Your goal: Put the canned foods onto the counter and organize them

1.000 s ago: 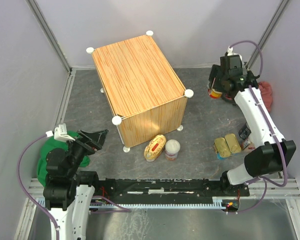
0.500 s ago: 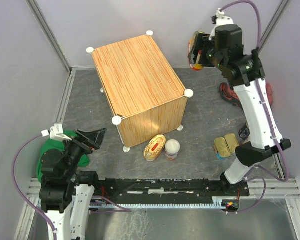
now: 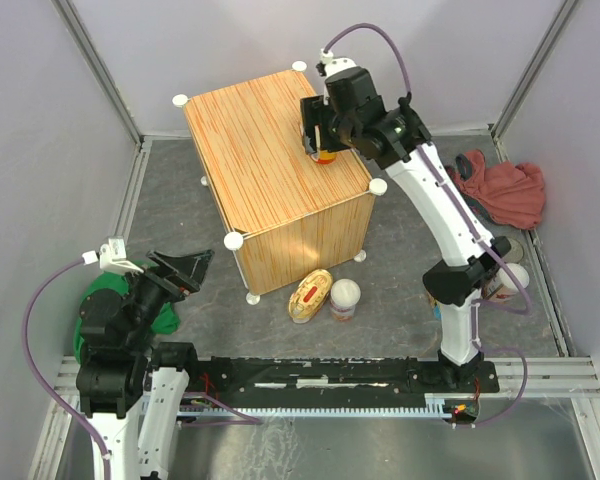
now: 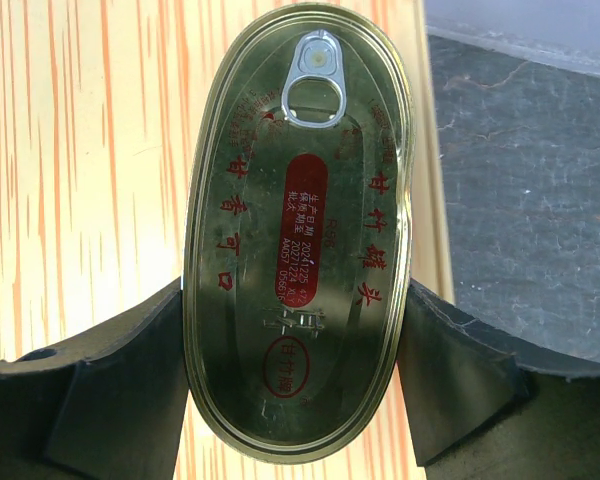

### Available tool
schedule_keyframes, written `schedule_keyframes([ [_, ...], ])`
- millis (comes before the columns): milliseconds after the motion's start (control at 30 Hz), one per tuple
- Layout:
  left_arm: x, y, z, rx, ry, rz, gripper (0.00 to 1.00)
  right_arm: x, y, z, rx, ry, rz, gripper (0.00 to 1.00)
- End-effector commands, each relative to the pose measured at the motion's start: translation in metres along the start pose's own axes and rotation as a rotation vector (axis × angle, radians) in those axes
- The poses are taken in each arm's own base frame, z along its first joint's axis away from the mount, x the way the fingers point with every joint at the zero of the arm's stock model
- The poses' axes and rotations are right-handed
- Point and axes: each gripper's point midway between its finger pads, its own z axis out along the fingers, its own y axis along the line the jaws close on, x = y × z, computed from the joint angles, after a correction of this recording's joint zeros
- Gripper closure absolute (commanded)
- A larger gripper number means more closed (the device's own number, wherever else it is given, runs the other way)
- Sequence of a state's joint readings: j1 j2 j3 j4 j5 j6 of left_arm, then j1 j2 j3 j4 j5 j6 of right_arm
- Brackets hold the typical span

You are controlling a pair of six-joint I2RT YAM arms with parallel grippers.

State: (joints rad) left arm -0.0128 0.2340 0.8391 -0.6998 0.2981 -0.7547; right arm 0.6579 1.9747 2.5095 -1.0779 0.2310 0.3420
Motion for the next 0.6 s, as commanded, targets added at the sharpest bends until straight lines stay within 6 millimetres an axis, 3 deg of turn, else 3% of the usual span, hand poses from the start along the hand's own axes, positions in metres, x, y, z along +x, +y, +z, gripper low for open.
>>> schedule_keyframes([
  [0,-0.012,-0.024,-0.004,0.090,-0.035,-0.006,0.07,-0.050,0.017,-0.020,-0.022,-0.190,0.003,0.98],
  [300,-0.015,-0.030,-0.004,0.111,-0.034,-0.008,0.07,-0.044,0.040,0.016,-0.025,-0.202,-0.045,0.93],
  [567,-0.011,-0.025,-0.001,0.110,-0.036,-0.014,0.07,-0.054,0.039,0.043,0.019,-0.261,-0.127,0.91],
])
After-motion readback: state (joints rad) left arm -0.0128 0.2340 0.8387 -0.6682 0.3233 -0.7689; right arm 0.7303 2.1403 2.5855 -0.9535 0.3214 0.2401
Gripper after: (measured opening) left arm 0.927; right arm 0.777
